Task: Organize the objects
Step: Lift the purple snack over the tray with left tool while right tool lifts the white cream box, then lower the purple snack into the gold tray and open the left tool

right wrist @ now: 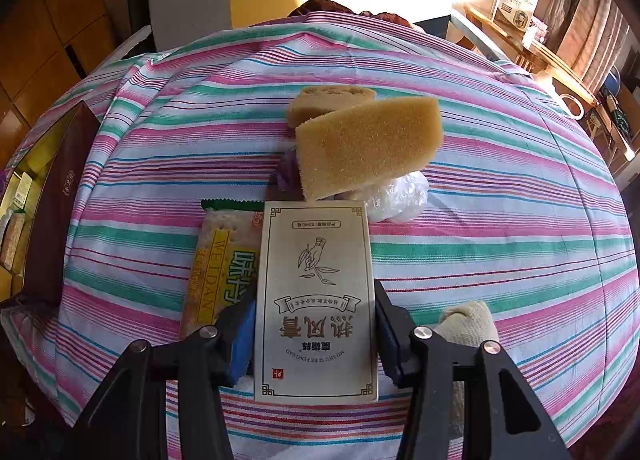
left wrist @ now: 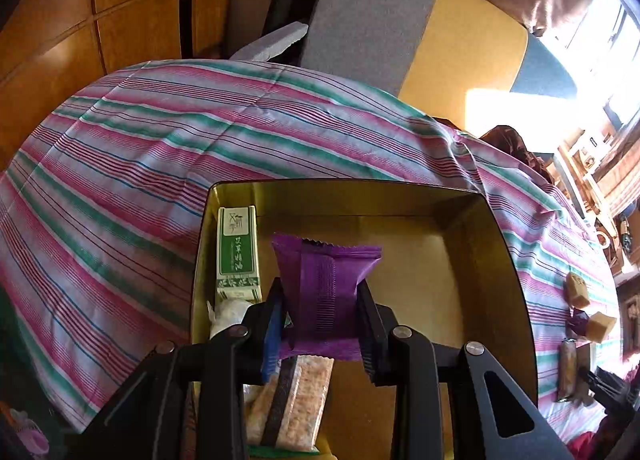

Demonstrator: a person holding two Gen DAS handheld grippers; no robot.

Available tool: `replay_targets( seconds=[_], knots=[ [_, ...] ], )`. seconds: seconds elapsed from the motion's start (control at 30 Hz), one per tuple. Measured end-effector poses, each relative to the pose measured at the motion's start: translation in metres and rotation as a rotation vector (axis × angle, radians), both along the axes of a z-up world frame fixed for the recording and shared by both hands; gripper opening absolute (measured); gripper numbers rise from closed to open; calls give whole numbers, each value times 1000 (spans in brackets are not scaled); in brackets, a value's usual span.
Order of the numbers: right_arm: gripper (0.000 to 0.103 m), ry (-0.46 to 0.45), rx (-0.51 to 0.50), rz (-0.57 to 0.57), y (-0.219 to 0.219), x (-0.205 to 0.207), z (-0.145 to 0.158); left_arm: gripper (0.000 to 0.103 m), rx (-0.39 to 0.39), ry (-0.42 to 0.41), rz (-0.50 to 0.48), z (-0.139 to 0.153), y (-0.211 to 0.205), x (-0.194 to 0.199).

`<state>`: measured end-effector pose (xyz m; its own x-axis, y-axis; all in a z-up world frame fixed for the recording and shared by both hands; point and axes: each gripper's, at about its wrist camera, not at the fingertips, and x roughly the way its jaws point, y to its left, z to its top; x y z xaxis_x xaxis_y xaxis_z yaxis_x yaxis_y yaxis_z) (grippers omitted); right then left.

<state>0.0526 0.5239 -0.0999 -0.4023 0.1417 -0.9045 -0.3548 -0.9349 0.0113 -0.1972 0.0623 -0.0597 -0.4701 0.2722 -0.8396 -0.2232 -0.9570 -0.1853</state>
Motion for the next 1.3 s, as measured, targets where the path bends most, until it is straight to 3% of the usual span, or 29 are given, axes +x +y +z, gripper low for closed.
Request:
replay_targets(
  seconds=[0.47,0.57,0.7,0.93,1.13,1.3],
  knots=[
    [51,0,4,4,0,-1,0,33,-99,-36,3,-31,20,-37],
    [51,1,3,2,0,0,0,34,-163,-29,23,-38,23,-43],
    [51,1,5,3,-1,-1,0,41,-186,-21,40,-40,17,-43],
    [51,1,6,2,-1,-1,0,42,-173,47,32,-21,11,-14],
    [51,-20,13,6,-2,-4,-4,42,-110,134,31,7,2,37],
    [51,-29,17,-12,-2,-5,-4,43,-104,201,-4,22,-1,81]
  ],
)
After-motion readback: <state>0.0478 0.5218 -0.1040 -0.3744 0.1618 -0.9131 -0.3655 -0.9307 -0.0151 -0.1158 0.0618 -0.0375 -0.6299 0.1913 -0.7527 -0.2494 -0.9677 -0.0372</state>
